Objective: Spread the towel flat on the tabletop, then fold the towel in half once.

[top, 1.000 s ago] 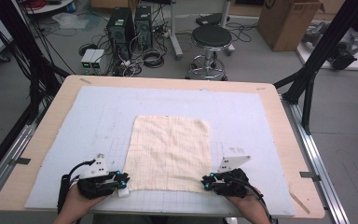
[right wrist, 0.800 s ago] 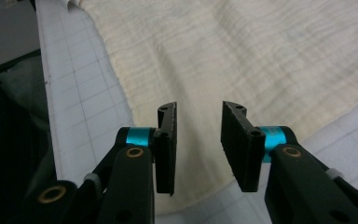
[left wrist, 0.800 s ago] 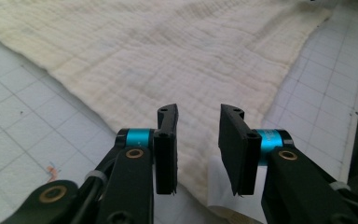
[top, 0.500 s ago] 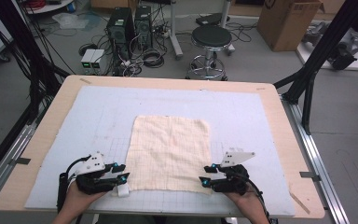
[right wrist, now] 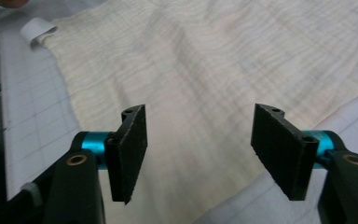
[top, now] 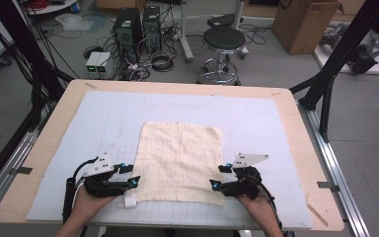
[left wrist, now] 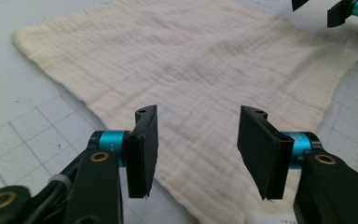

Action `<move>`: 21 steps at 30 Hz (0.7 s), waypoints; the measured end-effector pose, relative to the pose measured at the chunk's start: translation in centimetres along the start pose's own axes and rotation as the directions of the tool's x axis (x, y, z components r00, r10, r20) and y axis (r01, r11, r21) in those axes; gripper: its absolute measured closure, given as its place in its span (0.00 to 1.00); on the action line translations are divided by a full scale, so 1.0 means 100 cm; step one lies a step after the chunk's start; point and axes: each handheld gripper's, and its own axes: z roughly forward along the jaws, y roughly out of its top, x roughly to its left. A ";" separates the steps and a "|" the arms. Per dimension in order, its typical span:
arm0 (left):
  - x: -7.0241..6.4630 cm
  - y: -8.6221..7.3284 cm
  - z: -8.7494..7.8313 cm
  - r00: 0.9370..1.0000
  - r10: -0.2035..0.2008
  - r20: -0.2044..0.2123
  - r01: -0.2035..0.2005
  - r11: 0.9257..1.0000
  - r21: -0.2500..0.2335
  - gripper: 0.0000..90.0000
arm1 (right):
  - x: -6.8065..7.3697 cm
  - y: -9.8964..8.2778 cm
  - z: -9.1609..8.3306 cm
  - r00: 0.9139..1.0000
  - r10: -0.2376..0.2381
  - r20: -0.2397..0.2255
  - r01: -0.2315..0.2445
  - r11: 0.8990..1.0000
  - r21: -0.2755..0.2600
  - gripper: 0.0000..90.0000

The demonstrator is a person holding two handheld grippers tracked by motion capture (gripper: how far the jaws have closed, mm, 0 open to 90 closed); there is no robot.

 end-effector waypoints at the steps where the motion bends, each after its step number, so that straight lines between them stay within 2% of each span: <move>1: 0.001 0.002 0.001 1.000 -0.002 -0.002 0.002 1.000 0.006 0.52 | -0.002 0.002 0.002 1.000 0.000 0.009 0.000 1.000 0.004 0.36; 9: 0.011 0.015 0.006 1.000 -0.028 -0.012 0.029 1.000 0.012 0.48 | -0.012 0.014 0.009 0.999 0.001 0.047 -0.001 1.000 0.002 0.31; 15: 0.023 0.030 0.011 0.998 -0.047 -0.050 0.047 0.999 0.005 0.48 | -0.022 0.029 0.015 0.998 0.005 0.070 -0.005 1.000 -0.003 0.29; 18: 0.030 0.038 0.017 0.995 -0.071 -0.063 0.071 0.997 -0.005 0.48 | -0.029 0.037 0.021 0.997 0.000 0.081 0.000 1.000 -0.001 0.30; 21: 0.037 0.045 0.023 0.994 -0.065 -0.087 0.066 0.998 0.005 0.48 | -0.037 0.043 0.026 0.995 0.004 0.096 -0.003 1.000 -0.012 0.31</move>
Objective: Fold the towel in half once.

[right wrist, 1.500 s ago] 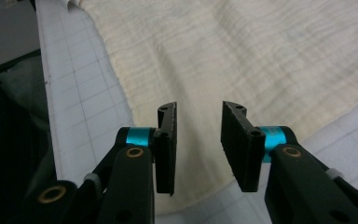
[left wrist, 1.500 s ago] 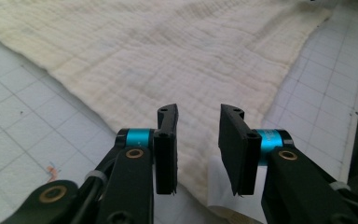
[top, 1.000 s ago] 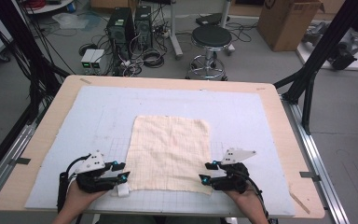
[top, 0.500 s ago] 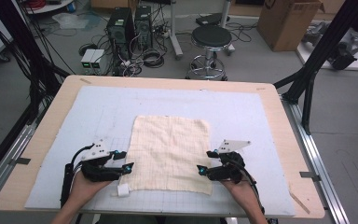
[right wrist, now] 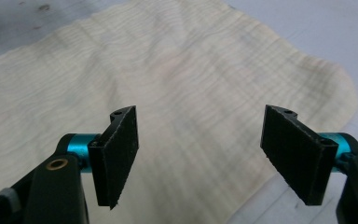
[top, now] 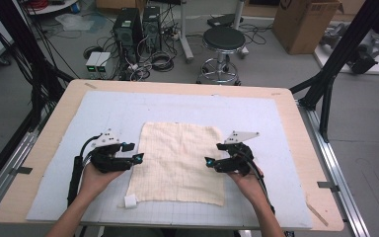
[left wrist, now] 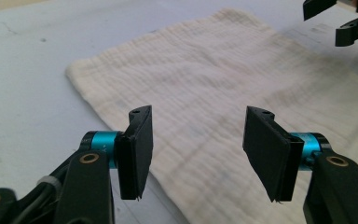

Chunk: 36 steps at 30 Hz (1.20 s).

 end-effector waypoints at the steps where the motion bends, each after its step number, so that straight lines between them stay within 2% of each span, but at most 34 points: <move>1: 0.002 0.002 0.002 1.000 -0.007 -0.006 0.007 1.000 -0.008 0.48 | -0.003 0.002 0.002 1.000 0.005 0.006 -0.005 1.000 0.002 0.31; 6: 0.013 0.012 0.015 0.999 -0.030 -0.041 0.030 1.000 -0.010 0.50 | -0.020 0.009 0.008 0.998 0.044 0.038 -0.044 0.999 0.007 0.32; 10: 0.022 0.021 0.028 0.997 -0.041 -0.070 0.041 0.999 0.003 0.51 | -0.033 0.016 0.014 0.996 0.057 0.068 -0.058 0.998 0.020 0.35; 14: 0.032 0.028 0.040 0.994 -0.062 -0.095 0.062 0.998 0.002 0.53 | -0.045 0.026 0.020 0.993 0.083 0.081 -0.085 0.996 0.029 0.38; 17: 0.040 0.029 0.049 0.990 -0.073 -0.121 0.077 0.997 0.028 0.55 | -0.053 0.031 0.026 0.992 0.082 0.100 -0.086 0.995 0.042 0.42; 21: 0.050 0.029 0.058 0.982 -0.095 -0.162 0.101 0.994 0.031 0.58 | -0.065 0.038 0.035 0.987 0.092 0.132 -0.101 0.993 0.067 0.47; 24: 0.056 0.027 0.063 0.976 -0.132 -0.174 0.137 0.990 0.015 0.61 | -0.072 0.041 0.041 0.984 0.098 0.151 -0.113 0.989 0.092 0.50; 25: 0.058 0.026 0.064 0.973 -0.141 -0.184 0.147 0.989 0.017 0.62 | -0.074 0.042 0.043 0.981 0.115 0.154 -0.132 0.986 0.106 0.51; 27: 0.061 0.024 0.068 0.967 -0.164 -0.193 0.170 0.985 0.016 0.62 | -0.078 0.042 0.046 0.979 0.116 0.168 -0.134 0.986 0.098 0.55; 30: 0.065 0.022 0.075 0.960 -0.186 -0.208 0.194 0.981 0.022 0.66 | -0.083 0.037 0.051 0.971 0.146 0.189 -0.169 0.979 0.112 0.58; 32: 0.067 0.023 0.080 0.958 -0.191 -0.214 0.205 0.978 0.046 0.66 | -0.087 0.033 0.054 0.966 0.167 0.198 -0.195 0.972 0.134 0.59; 33: 0.068 0.025 0.084 0.959 -0.181 -0.217 0.201 0.977 0.072 0.66 | -0.089 0.032 0.055 0.964 0.178 0.199 -0.208 0.968 0.140 0.60; 36: 0.067 0.029 0.090 0.958 -0.157 -0.241 0.184 0.979 0.092 0.66 | -0.092 0.029 0.056 0.959 0.205 0.197 -0.234 0.962 0.137 0.63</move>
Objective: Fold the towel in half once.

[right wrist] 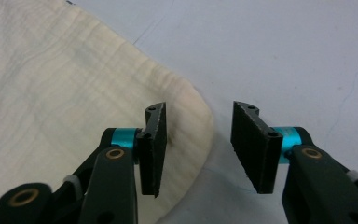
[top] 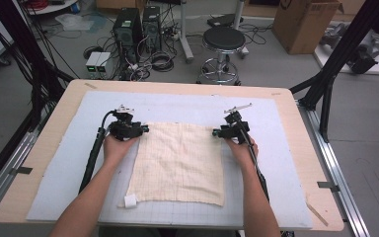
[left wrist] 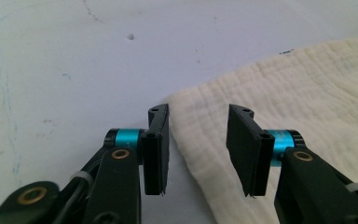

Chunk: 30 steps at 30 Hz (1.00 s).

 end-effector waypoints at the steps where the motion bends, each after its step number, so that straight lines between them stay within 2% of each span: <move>1: 0.000 0.000 0.002 1.000 0.001 -0.014 -0.001 1.000 0.004 0.66 | -0.001 0.000 0.001 1.000 0.000 0.001 0.000 1.000 -0.006 0.64; 5: 0.008 -0.003 0.009 0.998 -0.056 -0.024 0.057 0.998 0.020 0.67 | 0.001 0.001 0.004 1.000 -0.002 0.010 0.002 1.000 -0.011 0.69; 9: 0.006 -0.003 0.011 0.998 -0.051 -0.044 0.051 0.999 0.005 0.73 | 0.001 0.001 0.005 0.999 -0.016 0.028 0.017 1.000 -0.012 0.79; 10: 0.005 -0.003 0.012 0.998 -0.040 -0.053 0.040 0.999 0.006 0.74 | 0.001 0.001 0.005 1.000 -0.014 0.026 0.014 1.000 -0.012 0.83; 13: 0.003 -0.003 0.012 0.998 -0.033 -0.045 0.033 0.999 0.006 0.84 | 0.002 0.002 0.005 1.000 -0.020 0.008 0.020 1.000 -0.005 0.92; 15: 0.005 -0.003 0.012 0.998 -0.059 -0.013 0.059 0.998 0.008 0.93 | 0.002 0.002 0.005 1.000 -0.022 0.001 0.022 1.000 -0.003 0.94; 17: 0.007 -0.004 0.012 0.998 -0.070 -0.004 0.070 0.998 0.008 0.96 | 0.001 0.002 0.004 1.000 -0.017 -0.009 0.017 1.000 -0.010 0.94; 20: 0.007 -0.003 0.010 0.998 -0.067 0.003 0.067 0.998 -0.001 0.97 | 0.000 0.003 0.000 1.000 -0.006 -0.018 0.005 1.000 -0.031 0.94; 21: 0.008 -0.002 0.009 0.997 -0.075 0.010 0.075 0.997 -0.009 0.97 | -0.001 0.004 -0.002 1.000 -0.012 -0.017 0.011 0.999 -0.044 0.95; 25: 0.011 0.001 0.004 0.994 -0.105 0.027 0.106 0.993 -0.049 0.97 | -0.005 0.007 -0.009 0.999 0.012 -0.034 -0.015 0.997 -0.073 0.95; 30: 0.013 0.005 -0.004 0.994 -0.102 0.036 0.104 0.992 -0.075 0.97 | -0.004 0.016 -0.016 0.999 0.009 -0.041 -0.013 0.994 -0.104 0.95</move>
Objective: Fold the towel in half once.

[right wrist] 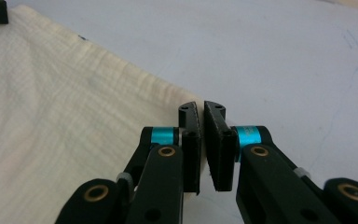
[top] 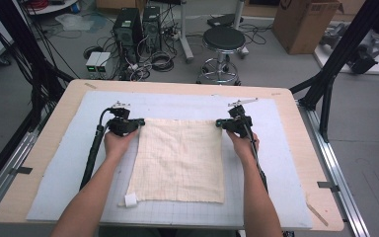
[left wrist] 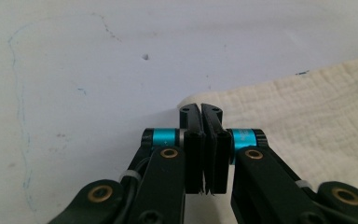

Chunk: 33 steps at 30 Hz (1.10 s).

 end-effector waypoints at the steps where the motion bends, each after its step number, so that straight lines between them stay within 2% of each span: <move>1: 0.000 0.001 -0.002 1.000 0.004 0.003 -0.004 1.000 -0.001 0.97 | 0.001 0.001 -0.002 1.000 -0.005 -0.001 0.005 1.000 -0.003 0.95; 3: 0.000 0.004 -0.006 1.000 0.010 0.016 -0.010 1.000 -0.009 0.97 | 0.001 0.002 -0.004 1.000 -0.005 -0.012 0.005 1.000 -0.017 0.95; 9: -0.001 0.008 -0.019 0.998 0.034 0.043 -0.033 0.999 -0.021 0.97 | 0.001 0.002 -0.012 0.999 0.021 -0.047 -0.022 1.000 -0.015 0.95; 12: -0.003 0.009 -0.025 0.997 0.056 0.052 -0.055 0.998 -0.022 0.97 | 0.003 0.003 -0.017 0.998 0.002 -0.060 -0.004 1.000 -0.025 0.95; 18: -0.011 0.011 -0.038 0.993 0.095 0.069 -0.093 0.995 -0.034 0.97 | 0.006 0.003 -0.031 0.996 0.007 -0.093 -0.011 0.999 -0.049 0.95; 24: -0.013 0.004 -0.054 0.991 0.100 0.087 -0.096 0.994 -0.052 0.97 | 0.014 0.000 -0.041 0.994 -0.017 -0.108 0.010 0.998 -0.061 0.95; 25: -0.013 0.004 -0.055 0.991 0.101 0.089 -0.097 0.994 -0.057 0.97 | 0.016 -0.001 -0.043 0.994 -0.010 -0.111 0.003 0.998 -0.063 0.95; 31: -0.017 0.001 -0.067 0.985 0.120 0.123 -0.111 0.991 -0.075 0.97 | 0.021 -0.006 -0.052 0.988 -0.009 -0.154 -0.003 0.997 -0.078 0.95; 33: -0.018 0.000 -0.071 0.983 0.130 0.132 -0.120 0.989 -0.080 0.97 | 0.024 -0.006 -0.056 0.987 -0.022 -0.162 0.009 0.997 -0.079 0.95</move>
